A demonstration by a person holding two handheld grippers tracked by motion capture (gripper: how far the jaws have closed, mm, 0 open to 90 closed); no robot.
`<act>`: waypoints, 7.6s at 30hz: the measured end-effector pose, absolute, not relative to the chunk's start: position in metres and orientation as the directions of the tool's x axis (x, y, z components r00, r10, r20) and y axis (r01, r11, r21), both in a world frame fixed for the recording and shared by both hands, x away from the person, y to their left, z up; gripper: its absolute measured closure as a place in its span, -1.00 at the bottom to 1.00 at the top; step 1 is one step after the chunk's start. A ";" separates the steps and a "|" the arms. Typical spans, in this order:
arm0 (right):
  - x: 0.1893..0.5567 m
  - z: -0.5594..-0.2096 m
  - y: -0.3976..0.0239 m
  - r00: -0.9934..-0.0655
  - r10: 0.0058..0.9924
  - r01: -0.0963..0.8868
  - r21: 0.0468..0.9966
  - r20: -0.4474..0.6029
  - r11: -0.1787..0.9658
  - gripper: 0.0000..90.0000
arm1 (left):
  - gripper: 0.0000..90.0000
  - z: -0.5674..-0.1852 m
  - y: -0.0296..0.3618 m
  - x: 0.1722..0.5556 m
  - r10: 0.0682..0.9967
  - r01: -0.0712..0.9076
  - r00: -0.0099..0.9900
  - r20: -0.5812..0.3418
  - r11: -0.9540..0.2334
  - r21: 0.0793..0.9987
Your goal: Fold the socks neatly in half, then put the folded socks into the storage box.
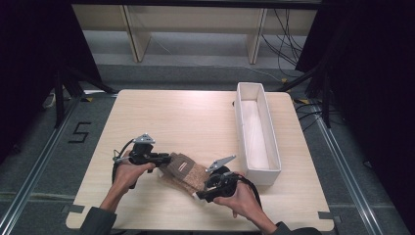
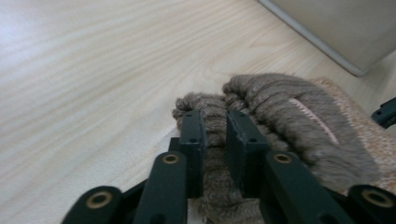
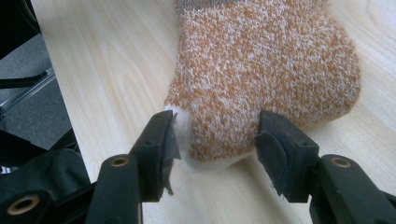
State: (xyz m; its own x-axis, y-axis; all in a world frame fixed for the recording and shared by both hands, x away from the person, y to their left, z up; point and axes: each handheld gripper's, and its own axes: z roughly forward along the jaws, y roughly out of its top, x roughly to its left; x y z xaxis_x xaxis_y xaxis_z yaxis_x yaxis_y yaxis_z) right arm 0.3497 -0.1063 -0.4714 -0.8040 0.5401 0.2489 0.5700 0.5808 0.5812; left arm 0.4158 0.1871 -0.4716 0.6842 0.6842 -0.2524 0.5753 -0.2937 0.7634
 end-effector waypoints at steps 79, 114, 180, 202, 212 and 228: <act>0.376 -0.465 -0.114 -0.796 0.547 0.577 0.600 0.259 0.555 0.11 | 0.45 -0.476 0.169 0.375 0.695 0.671 0.634 -0.339 -0.278 0.687; 0.367 -0.453 -0.110 -0.813 0.540 0.541 0.628 0.219 0.560 0.50 | 0.88 -0.473 0.194 0.355 0.650 0.594 0.692 -0.313 -0.267 0.759; 0.392 -0.480 -0.093 -0.707 0.635 0.674 0.569 0.312 0.471 -0.12 | 0.65 -0.467 0.201 0.352 0.712 0.501 0.688 -0.138 -0.328 0.801; 0.392 -0.481 -0.093 -0.692 0.611 0.700 0.565 0.384 0.437 -0.29 | 0.87 -0.485 0.201 0.357 0.719 0.521 0.695 -0.025 -0.479 0.707; 0.395 -0.488 -0.091 -0.646 0.626 0.748 0.529 0.437 0.402 -0.31 | 0.87 -0.486 0.201 0.356 0.724 0.528 0.688 -0.039 -0.464 0.711; 0.403 -0.500 -0.087 -0.635 0.607 0.762 0.514 0.477 0.393 -0.36 | 0.65 -0.472 0.209 0.354 0.742 0.529 0.660 -0.117 -0.348 0.774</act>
State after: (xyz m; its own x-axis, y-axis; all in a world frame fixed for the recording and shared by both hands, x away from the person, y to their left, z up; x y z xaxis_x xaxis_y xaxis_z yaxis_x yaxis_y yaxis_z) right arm 0.4026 -0.0873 -0.5002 -0.6349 0.6073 0.4775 0.7625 0.3929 0.5141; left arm 0.3542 0.2089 -0.4718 0.6603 0.7418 -0.1174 0.5288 -0.3482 0.7740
